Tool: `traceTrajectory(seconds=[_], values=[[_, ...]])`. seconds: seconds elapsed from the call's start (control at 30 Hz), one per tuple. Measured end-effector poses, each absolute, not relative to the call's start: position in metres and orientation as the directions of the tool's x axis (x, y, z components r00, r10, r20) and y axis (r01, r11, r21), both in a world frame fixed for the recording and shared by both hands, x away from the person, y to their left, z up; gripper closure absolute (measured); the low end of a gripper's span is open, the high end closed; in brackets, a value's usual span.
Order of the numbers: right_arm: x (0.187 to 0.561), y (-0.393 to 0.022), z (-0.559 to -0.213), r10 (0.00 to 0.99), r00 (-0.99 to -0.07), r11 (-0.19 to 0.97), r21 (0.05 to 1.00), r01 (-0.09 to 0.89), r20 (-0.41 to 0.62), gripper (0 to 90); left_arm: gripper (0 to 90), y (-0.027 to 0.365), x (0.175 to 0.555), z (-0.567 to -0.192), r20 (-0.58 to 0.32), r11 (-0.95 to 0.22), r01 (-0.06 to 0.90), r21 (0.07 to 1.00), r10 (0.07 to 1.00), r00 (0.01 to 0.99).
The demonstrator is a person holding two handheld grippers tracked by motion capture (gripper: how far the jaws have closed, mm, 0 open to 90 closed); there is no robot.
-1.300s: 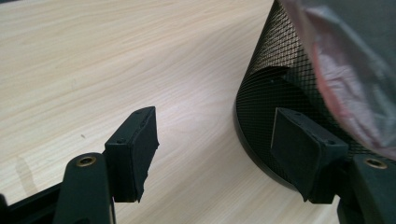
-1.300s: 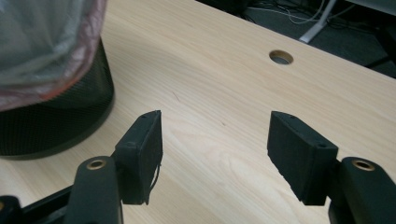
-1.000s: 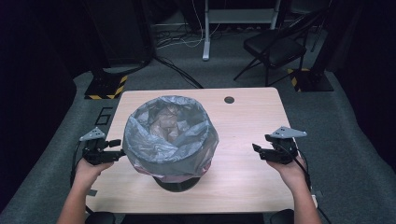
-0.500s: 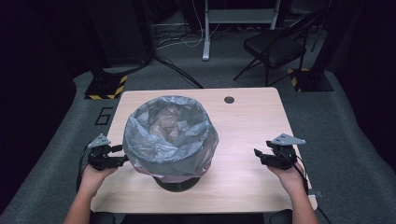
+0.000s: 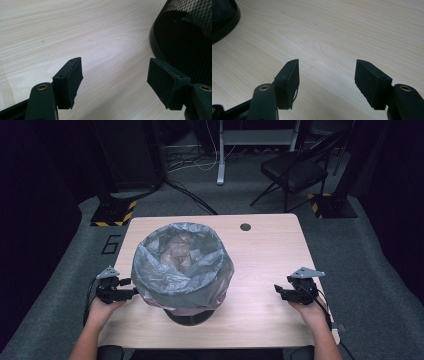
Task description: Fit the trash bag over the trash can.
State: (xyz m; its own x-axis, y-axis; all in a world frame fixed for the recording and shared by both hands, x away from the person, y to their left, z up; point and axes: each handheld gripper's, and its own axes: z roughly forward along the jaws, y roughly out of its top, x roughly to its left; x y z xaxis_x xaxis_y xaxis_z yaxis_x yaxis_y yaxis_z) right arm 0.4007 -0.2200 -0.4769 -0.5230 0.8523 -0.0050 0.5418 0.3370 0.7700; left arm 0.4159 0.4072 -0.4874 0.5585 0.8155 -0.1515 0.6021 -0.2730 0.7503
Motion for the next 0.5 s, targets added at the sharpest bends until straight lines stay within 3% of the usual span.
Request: traceTrajectory(seconds=[0.13,0.3,0.4,0.5], values=[[0.402,-0.224,-0.483,0.848,-0.53,0.366,0.748,0.554,-0.022,34.4,27.9,0.411,0.42,-0.495,-0.155,-0.285,0.619,0.732,0.814,0.559],[0.404,-0.227,-0.489,0.85,-0.527,0.351,0.741,0.573,0.005,26.5,28.5,0.413,0.424,-0.504,-0.136,-0.314,0.618,0.72,0.81,0.57],[0.409,-0.228,-0.496,0.849,-0.528,0.347,0.73,0.589,0.023,16.6,29.1,0.412,0.427,-0.515,-0.129,-0.344,0.63,0.696,0.804,0.581],[0.412,-0.227,-0.501,0.853,-0.522,0.371,0.72,0.587,-0.014,15.3,29.2,0.411,0.428,-0.518,-0.125,-0.366,0.624,0.69,0.79,0.601]])
